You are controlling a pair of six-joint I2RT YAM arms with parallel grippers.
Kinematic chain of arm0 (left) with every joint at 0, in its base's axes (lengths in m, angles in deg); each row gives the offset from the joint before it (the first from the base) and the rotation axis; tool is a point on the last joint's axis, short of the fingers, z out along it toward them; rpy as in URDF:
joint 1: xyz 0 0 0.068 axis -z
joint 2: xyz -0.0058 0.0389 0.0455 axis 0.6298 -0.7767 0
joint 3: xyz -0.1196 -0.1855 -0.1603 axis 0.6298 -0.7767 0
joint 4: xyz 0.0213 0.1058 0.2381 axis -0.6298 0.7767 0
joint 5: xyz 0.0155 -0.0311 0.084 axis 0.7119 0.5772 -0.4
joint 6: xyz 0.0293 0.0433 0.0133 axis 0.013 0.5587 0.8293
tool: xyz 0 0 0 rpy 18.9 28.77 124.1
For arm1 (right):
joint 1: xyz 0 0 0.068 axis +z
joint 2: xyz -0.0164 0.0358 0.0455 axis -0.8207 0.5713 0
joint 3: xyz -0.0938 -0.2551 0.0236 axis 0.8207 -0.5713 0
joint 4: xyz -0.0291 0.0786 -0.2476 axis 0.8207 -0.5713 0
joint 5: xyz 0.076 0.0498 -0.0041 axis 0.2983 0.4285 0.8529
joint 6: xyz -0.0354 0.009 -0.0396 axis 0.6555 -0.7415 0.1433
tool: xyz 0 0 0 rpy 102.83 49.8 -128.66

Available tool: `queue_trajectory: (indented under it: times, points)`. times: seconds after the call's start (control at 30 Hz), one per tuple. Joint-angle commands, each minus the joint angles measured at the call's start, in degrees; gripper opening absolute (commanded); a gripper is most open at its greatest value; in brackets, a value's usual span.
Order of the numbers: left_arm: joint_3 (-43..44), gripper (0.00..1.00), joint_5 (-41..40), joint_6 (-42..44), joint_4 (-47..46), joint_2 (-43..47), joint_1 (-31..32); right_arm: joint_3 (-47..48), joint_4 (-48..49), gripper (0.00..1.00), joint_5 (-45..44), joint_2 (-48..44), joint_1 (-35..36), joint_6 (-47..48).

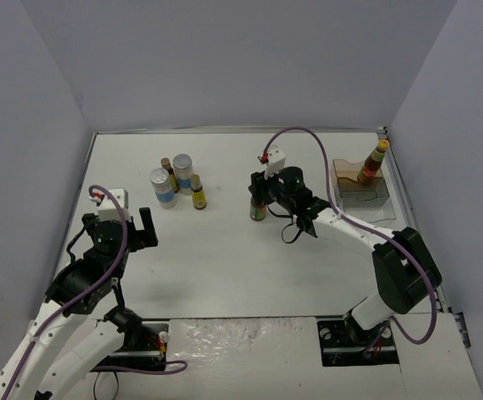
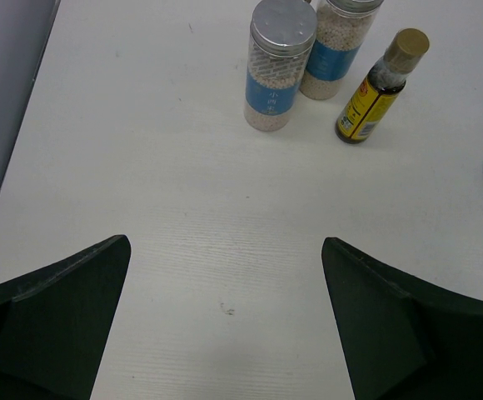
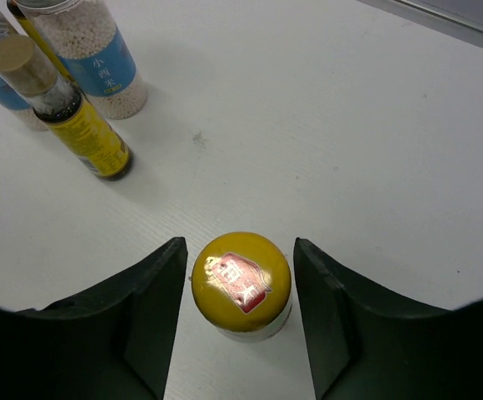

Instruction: Organize the condiment bottles

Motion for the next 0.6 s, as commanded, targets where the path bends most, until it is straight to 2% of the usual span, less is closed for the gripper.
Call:
queue_trajectory:
  times: [0.0, 0.23, 0.3, 0.47, 0.57]
  points:
    - [0.73, 0.97, -2.3, 2.03, -2.51, -0.36, -0.29, -0.48, 8.01, 0.4, -0.95, -0.38, 0.22, -0.63]
    - [0.68, 0.97, -2.66, 2.57, -3.42, -1.24, -0.96, -0.96, 6.39, 0.03, -4.17, -4.19, 0.2, -0.28]
    - [0.71, 0.97, -2.72, 2.47, -3.38, -1.28, -1.05, -0.59, 5.04, 0.0, -5.05, -6.16, -0.17, 0.3]
    - [0.64, 0.97, -2.47, 2.42, -3.61, -1.21, -1.08, 3.25, -0.56, 0.0, -9.4, -11.72, -2.66, 3.65]
    - [0.65, 0.97, -2.1, 2.28, -3.53, -1.31, -1.17, 4.78, -2.08, 0.0, -9.52, -14.45, -7.1, 4.41]
